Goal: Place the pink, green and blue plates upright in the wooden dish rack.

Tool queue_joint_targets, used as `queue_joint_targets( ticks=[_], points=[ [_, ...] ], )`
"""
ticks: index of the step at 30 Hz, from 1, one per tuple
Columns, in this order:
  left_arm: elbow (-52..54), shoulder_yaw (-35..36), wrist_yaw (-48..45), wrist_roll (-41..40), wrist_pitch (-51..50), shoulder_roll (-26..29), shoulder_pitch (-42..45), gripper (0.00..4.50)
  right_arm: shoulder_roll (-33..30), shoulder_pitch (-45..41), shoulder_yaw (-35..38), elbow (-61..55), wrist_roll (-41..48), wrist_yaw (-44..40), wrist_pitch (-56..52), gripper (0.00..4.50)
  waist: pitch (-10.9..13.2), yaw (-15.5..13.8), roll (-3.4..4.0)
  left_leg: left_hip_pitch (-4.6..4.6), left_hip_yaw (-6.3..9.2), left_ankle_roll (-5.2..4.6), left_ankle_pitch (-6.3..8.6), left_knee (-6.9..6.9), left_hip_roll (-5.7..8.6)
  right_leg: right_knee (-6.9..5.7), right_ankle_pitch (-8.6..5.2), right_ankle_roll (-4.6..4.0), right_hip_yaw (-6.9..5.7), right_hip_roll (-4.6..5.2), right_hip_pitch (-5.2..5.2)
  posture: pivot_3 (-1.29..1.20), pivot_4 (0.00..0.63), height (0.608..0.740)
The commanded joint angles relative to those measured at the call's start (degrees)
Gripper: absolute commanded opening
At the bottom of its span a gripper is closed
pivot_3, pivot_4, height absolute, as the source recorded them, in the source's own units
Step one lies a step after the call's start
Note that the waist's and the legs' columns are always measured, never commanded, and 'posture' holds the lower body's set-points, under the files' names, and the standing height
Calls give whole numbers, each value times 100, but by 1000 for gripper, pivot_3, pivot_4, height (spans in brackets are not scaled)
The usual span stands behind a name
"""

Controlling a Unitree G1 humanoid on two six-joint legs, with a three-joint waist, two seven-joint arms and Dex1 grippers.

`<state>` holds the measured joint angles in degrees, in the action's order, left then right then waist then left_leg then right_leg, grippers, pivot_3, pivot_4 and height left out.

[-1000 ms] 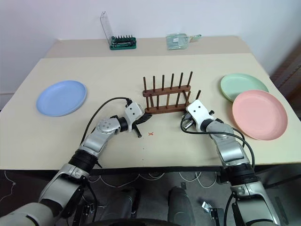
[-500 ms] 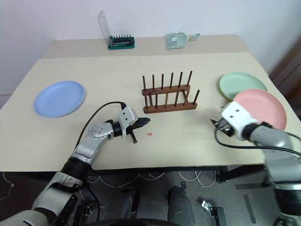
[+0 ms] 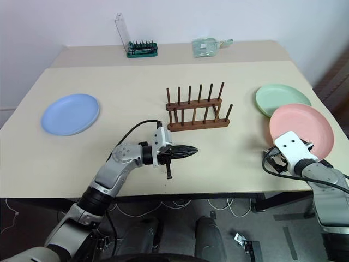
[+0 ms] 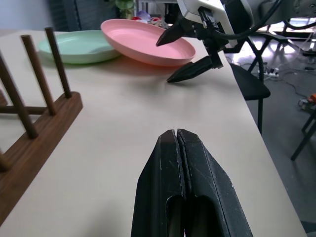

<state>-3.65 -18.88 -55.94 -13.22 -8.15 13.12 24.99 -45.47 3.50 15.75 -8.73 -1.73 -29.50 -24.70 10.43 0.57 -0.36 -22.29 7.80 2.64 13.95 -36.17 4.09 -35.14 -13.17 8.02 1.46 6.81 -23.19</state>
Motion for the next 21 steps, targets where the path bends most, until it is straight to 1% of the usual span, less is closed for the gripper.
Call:
queue_joint_targets(
  ticks=[1,2,3,5,6,7,8,12,14,18,21],
  points=[
    [275,146,73,-88,-35,32,-9,0,-33,-19,-21,190,-135,96,60,3165,0,0,0,0,0,0,0,0,0,0,0,0,0,0,0,0,150,740],
    [282,145,85,-96,-46,33,-16,0,-47,-23,-20,201,-154,112,86,2761,0,-5,0,0,1,0,0,0,0,0,0,0,0,0,0,0,150,740],
    [285,144,91,-108,-62,28,-19,0,-52,-24,-19,199,-153,114,98,2204,0,-11,0,0,1,0,0,0,0,0,0,0,0,0,0,0,150,740],
    [286,139,97,-125,-84,22,-20,0,-49,-25,-10,194,-142,124,115,1242,0,-14,0,-1,1,0,0,0,2,1,0,1,0,1,0,0,150,740],
    [276,134,99,-121,-85,19,-14,0,-62,-14,-5,167,-166,139,113,660,0,-11,0,-1,1,0,0,0,2,1,0,1,0,1,0,0,150,740],
    [261,132,102,-114,-71,11,-7,0,-85,10,8,88,-202,157,80,214,0,-9,0,-1,1,0,0,1,2,1,0,1,0,1,0,0,150,740],
    [245,130,102,-106,-62,5,2,0,-145,54,16,-33,-287,175,54,63,0,-7,0,-1,2,0,0,2,2,0,0,1,0,0,-2,0,150,740],
    [209,132,90,-85,-25,-4,17,0,-412,185,85,-434,-512,117,-52,63,-1,0,2,-1,1,0,0,2,1,0,0,1,0,0,-3,0,150,740],
    [188,138,81,-83,-11,-2,23,0,-633,218,319,-737,-382,-153,-86,63,-1,3,3,-1,1,0,0,2,1,-1,0,1,0,0,-3,0,150,740],
    [135,163,77,-43,110,35,29,0,-1026,-134,1014,-1288,226,-799,179,63,3,11,15,-2,0,0,0,1,1,-1,0,2,0,0,-3,0,150,740],
    [107,210,82,-43,183,83,33,0,-850,-1230,1260,-1667,1625,-1206,-60,63,5,52,15,1,-3,0,0,3,-3,0,0,1,0,-1,-4,0,150,740]
  ],
)
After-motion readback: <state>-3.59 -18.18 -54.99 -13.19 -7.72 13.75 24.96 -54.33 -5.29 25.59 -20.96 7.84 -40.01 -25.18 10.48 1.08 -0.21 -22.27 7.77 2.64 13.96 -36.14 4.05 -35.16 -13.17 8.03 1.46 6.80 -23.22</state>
